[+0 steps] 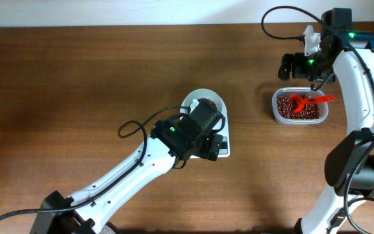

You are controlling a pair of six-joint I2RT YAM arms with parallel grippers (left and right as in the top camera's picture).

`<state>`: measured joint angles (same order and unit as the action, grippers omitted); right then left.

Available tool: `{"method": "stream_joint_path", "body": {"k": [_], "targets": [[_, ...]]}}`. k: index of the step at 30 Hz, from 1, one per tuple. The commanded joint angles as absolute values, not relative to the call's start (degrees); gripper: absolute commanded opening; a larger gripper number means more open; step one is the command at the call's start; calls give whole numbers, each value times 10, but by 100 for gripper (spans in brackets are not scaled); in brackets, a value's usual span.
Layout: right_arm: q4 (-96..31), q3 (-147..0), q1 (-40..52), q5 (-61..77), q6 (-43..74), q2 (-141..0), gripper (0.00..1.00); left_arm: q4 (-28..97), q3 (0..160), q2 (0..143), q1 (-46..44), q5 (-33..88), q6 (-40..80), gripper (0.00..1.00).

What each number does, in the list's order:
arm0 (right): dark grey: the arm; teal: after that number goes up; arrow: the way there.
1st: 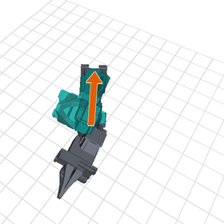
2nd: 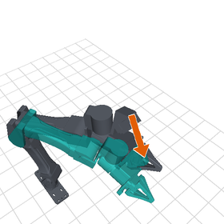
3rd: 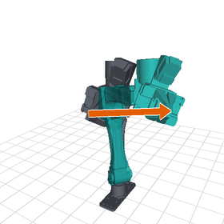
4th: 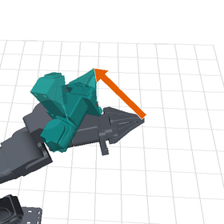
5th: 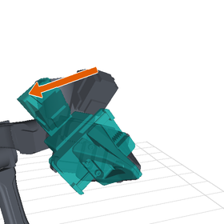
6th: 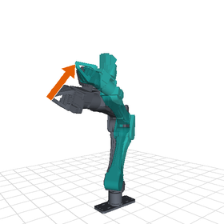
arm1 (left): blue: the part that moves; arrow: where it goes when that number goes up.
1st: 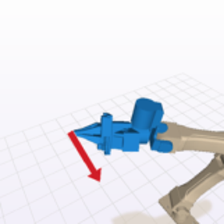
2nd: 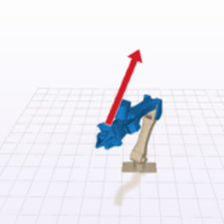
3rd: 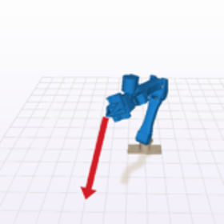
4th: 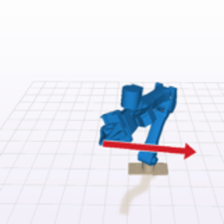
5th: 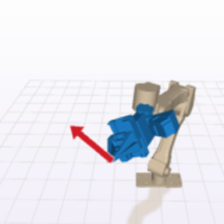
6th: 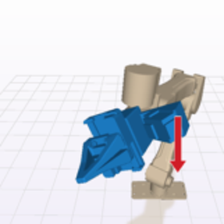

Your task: Scoop item into bowl and weigh 50g on scale

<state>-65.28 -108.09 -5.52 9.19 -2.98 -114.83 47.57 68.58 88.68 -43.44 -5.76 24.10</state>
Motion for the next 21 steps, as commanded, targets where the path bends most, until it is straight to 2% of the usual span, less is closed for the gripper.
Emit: {"method": "stream_joint_path", "body": {"k": [1,3,4,11,15,21], "targets": [[-652,-1077,-54,99,-25,-1149,99,477,690,884,-437,-53,244,99],[-652,-1077,-54,98,-25,-1149,95,477,690,884,-437,-53,244,99],[-652,-1077,-54,99,-25,-1149,99,477,690,884,-437,-53,244,99],[-621,-1077,-46,96,-25,-1124,99,477,690,884,-437,-53,244,99],[-636,-1073,-22,41,-30,-1035,99,477,690,884,-437,-53,244,99],[-581,-977,-3,12,-29,-798,99,477,690,884,-437,-53,244,99]]}}
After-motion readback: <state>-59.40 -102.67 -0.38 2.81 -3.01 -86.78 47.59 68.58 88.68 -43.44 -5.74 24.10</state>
